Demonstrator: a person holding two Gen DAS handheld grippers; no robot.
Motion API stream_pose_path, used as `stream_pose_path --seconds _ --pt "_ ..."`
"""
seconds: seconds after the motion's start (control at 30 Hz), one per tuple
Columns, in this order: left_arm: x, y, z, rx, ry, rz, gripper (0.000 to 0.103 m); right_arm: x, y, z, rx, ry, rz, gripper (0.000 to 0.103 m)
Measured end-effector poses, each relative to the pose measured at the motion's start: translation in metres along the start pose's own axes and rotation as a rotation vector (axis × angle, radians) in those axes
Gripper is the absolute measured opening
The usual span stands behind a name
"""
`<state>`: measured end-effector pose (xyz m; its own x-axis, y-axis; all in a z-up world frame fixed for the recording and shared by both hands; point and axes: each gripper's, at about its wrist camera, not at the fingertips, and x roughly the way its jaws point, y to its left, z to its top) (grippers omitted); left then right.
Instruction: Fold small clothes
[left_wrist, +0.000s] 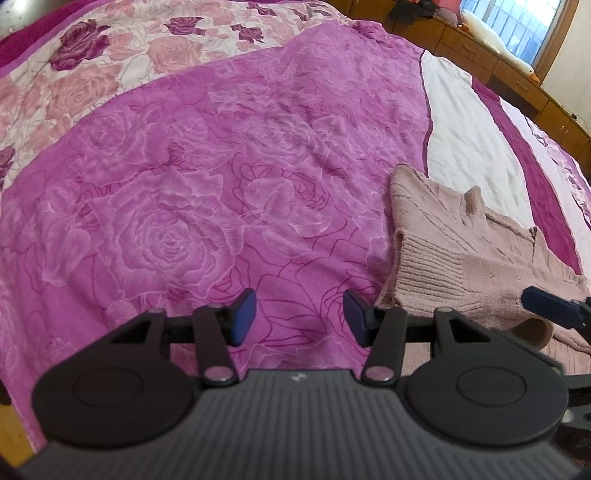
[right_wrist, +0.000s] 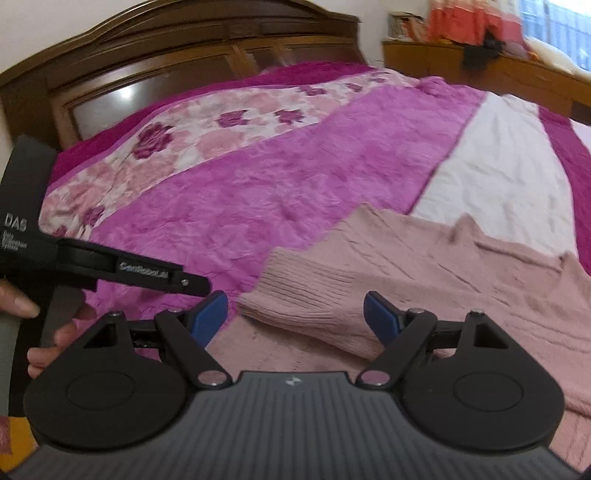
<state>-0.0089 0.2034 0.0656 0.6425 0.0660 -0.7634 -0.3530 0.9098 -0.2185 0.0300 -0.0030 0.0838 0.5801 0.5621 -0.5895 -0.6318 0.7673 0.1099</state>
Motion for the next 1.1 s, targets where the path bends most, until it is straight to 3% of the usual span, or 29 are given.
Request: stream_pose_path --seconds 0.2,0.37,0.43,0.53,0.63,0.7,0.77,0.9,1.1 --pt "-0.002 0.004 -0.002 -0.007 -0.009 0.024 0.054 0.031 0.003 -0.001 -0.027 0.075 0.032 0.083" --pt "-0.001 0.0 -0.003 0.005 -0.007 0.015 0.054 0.059 0.009 -0.006 -0.123 0.135 -0.012 0.068" --pt "-0.001 -0.002 -0.003 0.008 -0.004 0.011 0.054 0.069 0.018 -0.008 -0.249 0.156 -0.11 0.038" --pt "-0.002 -0.006 -0.003 0.015 -0.006 0.002 0.054 0.069 0.018 -0.007 -0.277 0.153 -0.128 0.015" --pt "-0.003 -0.011 -0.003 0.025 -0.014 -0.005 0.054 0.045 -0.008 0.009 -0.111 0.076 -0.092 0.012" --pt "-0.003 -0.017 -0.001 0.035 -0.017 -0.012 0.054 0.038 -0.016 0.014 -0.072 0.048 -0.098 0.012" --pt "-0.004 -0.023 0.001 0.047 -0.021 -0.022 0.054 0.01 -0.045 0.027 0.032 -0.038 -0.134 0.012" --pt "-0.005 -0.04 0.007 0.089 -0.043 -0.049 0.053 -0.026 -0.085 0.035 0.133 -0.126 -0.196 0.012" --pt "0.005 -0.075 0.017 0.175 -0.071 -0.089 0.054 -0.075 -0.149 0.013 0.272 -0.205 -0.335 0.012"
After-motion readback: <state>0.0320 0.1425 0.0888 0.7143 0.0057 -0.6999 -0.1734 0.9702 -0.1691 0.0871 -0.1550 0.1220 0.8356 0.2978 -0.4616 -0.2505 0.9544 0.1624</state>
